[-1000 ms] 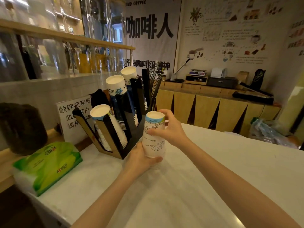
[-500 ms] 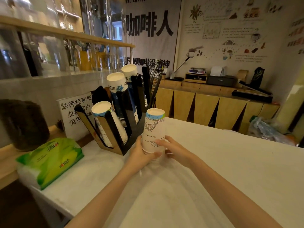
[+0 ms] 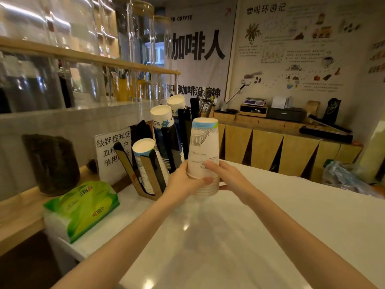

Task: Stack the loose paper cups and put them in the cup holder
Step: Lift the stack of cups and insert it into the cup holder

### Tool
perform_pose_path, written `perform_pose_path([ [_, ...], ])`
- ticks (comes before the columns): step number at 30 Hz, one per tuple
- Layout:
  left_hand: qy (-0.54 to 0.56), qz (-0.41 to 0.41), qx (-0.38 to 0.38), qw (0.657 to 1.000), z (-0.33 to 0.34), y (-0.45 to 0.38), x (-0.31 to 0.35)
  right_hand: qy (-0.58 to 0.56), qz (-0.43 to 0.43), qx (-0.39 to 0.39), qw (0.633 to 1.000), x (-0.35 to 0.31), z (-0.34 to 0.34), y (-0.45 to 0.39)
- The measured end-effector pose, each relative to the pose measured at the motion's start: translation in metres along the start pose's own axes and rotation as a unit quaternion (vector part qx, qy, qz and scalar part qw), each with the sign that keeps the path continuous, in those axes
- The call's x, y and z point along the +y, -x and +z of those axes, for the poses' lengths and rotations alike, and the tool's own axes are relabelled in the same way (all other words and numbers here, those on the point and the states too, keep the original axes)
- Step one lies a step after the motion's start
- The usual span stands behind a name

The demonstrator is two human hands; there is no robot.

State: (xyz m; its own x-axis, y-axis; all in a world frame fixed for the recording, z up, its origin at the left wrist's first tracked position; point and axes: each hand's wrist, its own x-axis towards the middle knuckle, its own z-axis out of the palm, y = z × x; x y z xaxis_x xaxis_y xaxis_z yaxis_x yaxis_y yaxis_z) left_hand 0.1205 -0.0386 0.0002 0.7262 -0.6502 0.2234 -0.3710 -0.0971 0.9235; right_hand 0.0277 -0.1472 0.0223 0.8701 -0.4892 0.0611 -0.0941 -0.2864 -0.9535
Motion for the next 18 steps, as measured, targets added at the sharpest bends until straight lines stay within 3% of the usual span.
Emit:
perform_pose_path([
  [9, -0.095, 0.115, 0.029, 0.988, -0.100, -0.010, 0.100, 0.018, -0.148, 0.027, 0.988, -0.123, 0.020, 0.002],
  [18, -0.028, 0.077, 0.030, 0.996, -0.181, -0.027, 0.082, -0.015, -0.136, -0.035, 0.990, -0.155, 0.082, -0.029],
])
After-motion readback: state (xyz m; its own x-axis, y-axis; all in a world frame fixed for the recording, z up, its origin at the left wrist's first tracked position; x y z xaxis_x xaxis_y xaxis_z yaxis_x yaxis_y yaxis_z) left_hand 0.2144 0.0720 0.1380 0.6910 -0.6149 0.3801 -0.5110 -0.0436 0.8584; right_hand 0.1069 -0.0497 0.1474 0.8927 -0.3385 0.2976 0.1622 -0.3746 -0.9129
